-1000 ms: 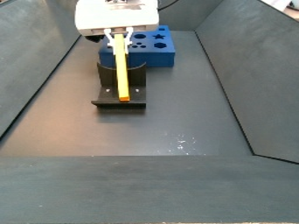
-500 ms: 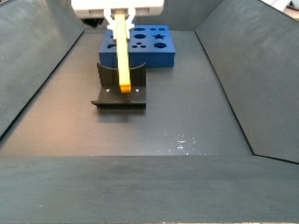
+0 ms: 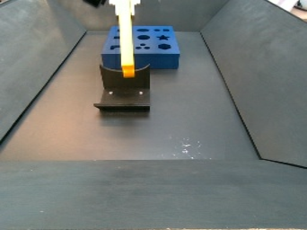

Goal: Pick up the double-square object. Move up. Place the double-square object on the fixture. Regrasp the double-square object. Move to above the board. Insert the double-square object.
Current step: Move to above the board.

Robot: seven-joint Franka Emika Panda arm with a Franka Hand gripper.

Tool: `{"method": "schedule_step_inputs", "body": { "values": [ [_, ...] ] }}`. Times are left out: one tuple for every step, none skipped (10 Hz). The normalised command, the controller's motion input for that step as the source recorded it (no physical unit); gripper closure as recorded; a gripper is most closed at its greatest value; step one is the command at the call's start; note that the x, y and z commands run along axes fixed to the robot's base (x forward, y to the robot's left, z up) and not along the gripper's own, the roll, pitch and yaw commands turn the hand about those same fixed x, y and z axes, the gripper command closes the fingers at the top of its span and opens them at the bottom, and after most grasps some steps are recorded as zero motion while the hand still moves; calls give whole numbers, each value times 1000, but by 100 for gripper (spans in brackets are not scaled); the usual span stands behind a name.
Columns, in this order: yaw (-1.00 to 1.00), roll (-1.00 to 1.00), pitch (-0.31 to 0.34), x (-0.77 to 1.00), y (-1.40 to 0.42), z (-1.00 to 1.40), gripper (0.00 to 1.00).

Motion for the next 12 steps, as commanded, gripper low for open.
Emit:
{"method": "schedule_step_inputs", "body": {
  "values": [
    [-71,-111,23,-117,93,1000,100],
    [-61,-98,39,-107,78,949,100],
    [-40,-81,57,-75,47,740,100],
    [-29,-70,74,-53,27,588,100],
    [-10,-57,94,-33,13,387,100],
    [4,-52,103,-22,6,237,100],
    [-101,-1000,8,-402,-1000,342,100],
    [-98,-1000,4,-400,-1000,337,100],
    [-96,-1000,-1,-425,-1000,360,100],
    [-98,-1000,-2,-427,-1000,342,100],
    [-99,-1000,6,-431,-1000,346,100],
    [-101,-1000,10,-434,-1000,350,100]
  ]
}}
